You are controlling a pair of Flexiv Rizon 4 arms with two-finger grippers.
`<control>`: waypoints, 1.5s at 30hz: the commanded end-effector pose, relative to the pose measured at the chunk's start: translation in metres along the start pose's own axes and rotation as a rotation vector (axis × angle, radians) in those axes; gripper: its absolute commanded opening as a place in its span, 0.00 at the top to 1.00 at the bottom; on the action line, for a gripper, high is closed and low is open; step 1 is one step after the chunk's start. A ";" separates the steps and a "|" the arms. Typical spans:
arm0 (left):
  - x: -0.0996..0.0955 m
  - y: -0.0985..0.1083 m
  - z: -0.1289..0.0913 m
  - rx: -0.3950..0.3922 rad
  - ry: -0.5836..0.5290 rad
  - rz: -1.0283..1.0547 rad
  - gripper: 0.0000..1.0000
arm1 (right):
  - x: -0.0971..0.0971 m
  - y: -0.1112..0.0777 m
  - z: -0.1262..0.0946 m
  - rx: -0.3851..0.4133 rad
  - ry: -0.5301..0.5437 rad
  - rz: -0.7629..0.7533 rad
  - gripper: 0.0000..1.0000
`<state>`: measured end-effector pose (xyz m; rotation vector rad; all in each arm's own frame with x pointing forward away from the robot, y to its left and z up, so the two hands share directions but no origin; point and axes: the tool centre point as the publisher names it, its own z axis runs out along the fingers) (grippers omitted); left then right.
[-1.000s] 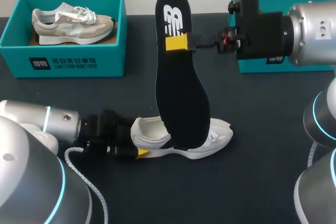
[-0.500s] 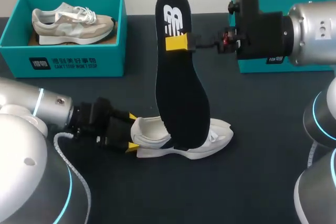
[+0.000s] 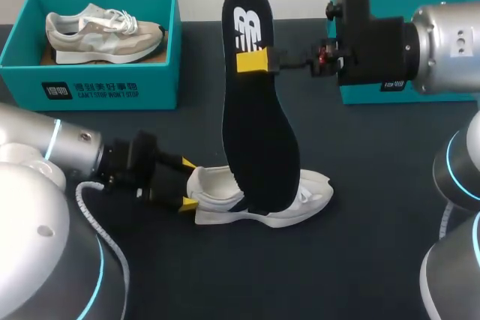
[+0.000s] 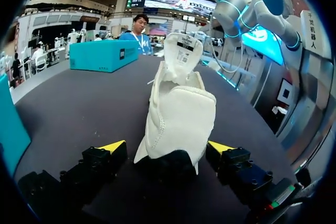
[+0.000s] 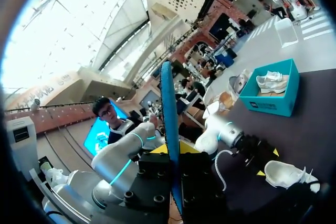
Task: Take the shoe out of the shoebox, open the shoe tongue, remove and reinsert the insole, then place the shoe into the shoebox
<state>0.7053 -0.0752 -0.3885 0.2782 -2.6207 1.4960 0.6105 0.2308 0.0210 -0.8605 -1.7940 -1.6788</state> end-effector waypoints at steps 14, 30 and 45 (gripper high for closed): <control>0.009 -0.025 -0.013 -0.309 0.010 0.005 0.00 | 0.000 0.001 0.005 -0.001 -0.004 0.002 1.00; 0.009 -0.032 -0.015 -0.440 0.001 0.027 0.00 | 0.000 0.001 0.005 -0.001 -0.004 0.002 1.00; 0.020 -0.048 -0.026 -0.797 0.129 0.150 0.00 | 0.000 0.001 0.005 -0.001 -0.004 0.002 1.00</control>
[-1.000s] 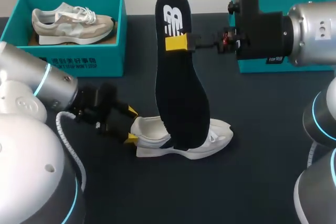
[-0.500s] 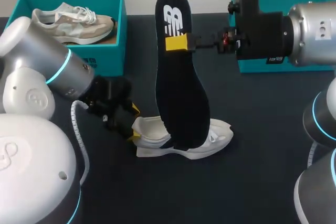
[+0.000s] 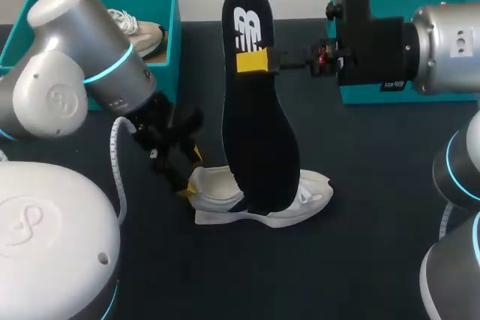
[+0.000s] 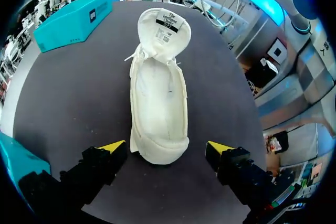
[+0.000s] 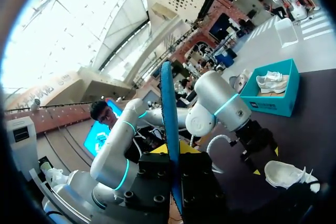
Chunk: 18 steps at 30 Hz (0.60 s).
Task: Take the shoe out of the shoebox, open the shoe tongue, remove and reinsert the insole, then place the shoe into the shoebox
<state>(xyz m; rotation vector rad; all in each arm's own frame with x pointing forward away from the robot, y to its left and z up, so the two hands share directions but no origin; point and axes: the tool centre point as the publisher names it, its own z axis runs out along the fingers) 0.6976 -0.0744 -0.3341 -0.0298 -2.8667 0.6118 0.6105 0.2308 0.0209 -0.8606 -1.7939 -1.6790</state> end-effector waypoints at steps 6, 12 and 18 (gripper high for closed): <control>0.011 -0.006 0.001 -0.250 -0.066 0.079 0.00 | 0.000 0.001 0.005 -0.001 -0.004 0.002 1.00; 0.015 -0.006 0.001 -0.306 -0.111 0.068 0.00 | 0.000 0.001 0.005 -0.001 -0.004 0.002 1.00; 0.011 -0.006 0.000 -0.283 -0.118 0.042 0.00 | 0.000 0.001 0.005 -0.001 -0.004 0.002 1.00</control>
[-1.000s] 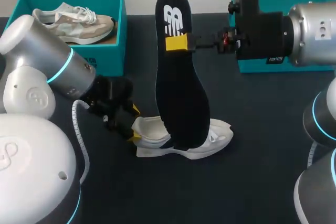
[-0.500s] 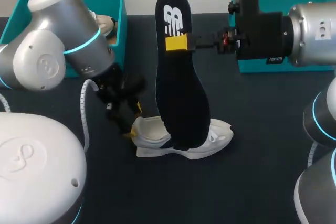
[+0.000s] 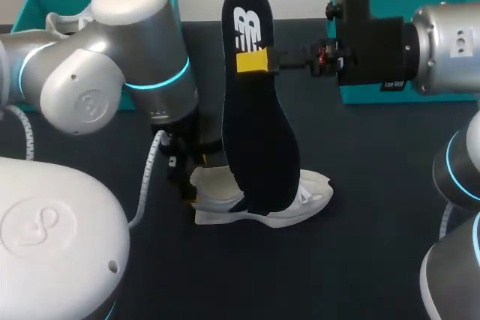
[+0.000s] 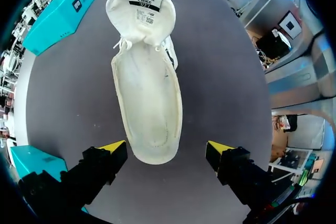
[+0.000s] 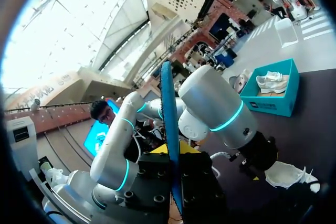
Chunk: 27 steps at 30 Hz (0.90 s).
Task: Take the shoe out of the shoebox, open the shoe tongue, remove and reinsert the insole, then place the shoe into the shoebox
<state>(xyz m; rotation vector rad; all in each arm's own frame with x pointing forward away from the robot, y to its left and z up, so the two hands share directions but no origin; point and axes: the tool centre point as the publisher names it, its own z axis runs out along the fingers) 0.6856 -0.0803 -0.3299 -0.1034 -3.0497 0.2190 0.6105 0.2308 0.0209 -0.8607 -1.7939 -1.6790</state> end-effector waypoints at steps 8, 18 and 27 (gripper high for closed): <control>0.001 0.000 0.001 -0.006 -0.001 -0.002 0.00 | 0.000 0.001 0.005 -0.001 -0.004 0.002 1.00; -0.005 -0.008 -0.008 0.014 -0.014 -0.021 0.00 | 0.000 0.001 0.005 -0.001 -0.004 0.002 1.00; -0.033 -0.046 -0.018 0.077 -0.104 -0.044 0.00 | 0.000 0.001 0.005 -0.001 -0.004 0.002 1.00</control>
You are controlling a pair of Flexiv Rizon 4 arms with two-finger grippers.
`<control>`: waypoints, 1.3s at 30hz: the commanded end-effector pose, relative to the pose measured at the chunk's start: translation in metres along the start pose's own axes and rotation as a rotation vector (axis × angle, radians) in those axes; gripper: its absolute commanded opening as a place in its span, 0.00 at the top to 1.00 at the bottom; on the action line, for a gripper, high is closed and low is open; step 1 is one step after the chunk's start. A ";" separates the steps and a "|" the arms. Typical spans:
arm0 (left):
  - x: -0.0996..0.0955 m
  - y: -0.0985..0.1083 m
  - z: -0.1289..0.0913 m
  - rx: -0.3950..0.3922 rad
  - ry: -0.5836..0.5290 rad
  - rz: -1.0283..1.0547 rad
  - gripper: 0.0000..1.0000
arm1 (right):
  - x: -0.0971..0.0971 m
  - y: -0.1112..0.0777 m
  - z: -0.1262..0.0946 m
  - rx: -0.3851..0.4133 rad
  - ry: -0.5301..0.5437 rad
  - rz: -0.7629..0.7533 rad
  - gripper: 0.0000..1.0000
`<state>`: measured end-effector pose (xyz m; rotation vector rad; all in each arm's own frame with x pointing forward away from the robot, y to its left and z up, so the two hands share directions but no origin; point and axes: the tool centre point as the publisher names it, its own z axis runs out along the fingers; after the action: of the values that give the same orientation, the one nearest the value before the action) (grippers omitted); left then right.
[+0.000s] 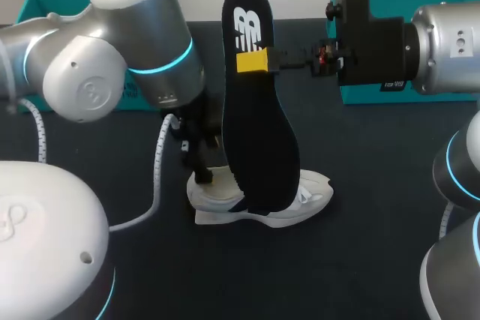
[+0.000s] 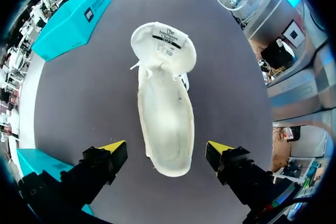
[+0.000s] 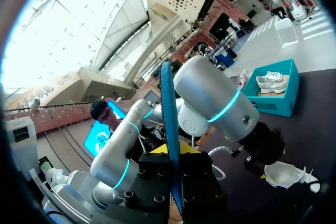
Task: Take the shoe out of the shoebox, open the shoe tongue, remove and reinsert the insole, then place the shoe into the shoebox
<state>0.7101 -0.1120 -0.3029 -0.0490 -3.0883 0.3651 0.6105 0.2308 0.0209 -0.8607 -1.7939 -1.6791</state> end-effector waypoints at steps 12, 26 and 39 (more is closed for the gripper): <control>-0.036 -0.043 0.051 -0.029 -0.046 -0.015 0.00 | 0.000 0.001 0.005 -0.001 -0.004 0.002 1.00; -0.043 -0.056 0.095 -0.048 -0.015 -0.042 0.02 | 0.000 0.001 0.005 -0.001 -0.004 0.002 1.00; -0.038 -0.056 0.105 -0.053 0.016 -0.033 0.68 | 0.000 0.001 0.005 -0.001 -0.004 0.002 1.00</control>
<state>0.7430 -0.1923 -0.3922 0.0017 -3.0818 0.2774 0.6105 0.2308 0.0209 -0.8608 -1.7939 -1.6790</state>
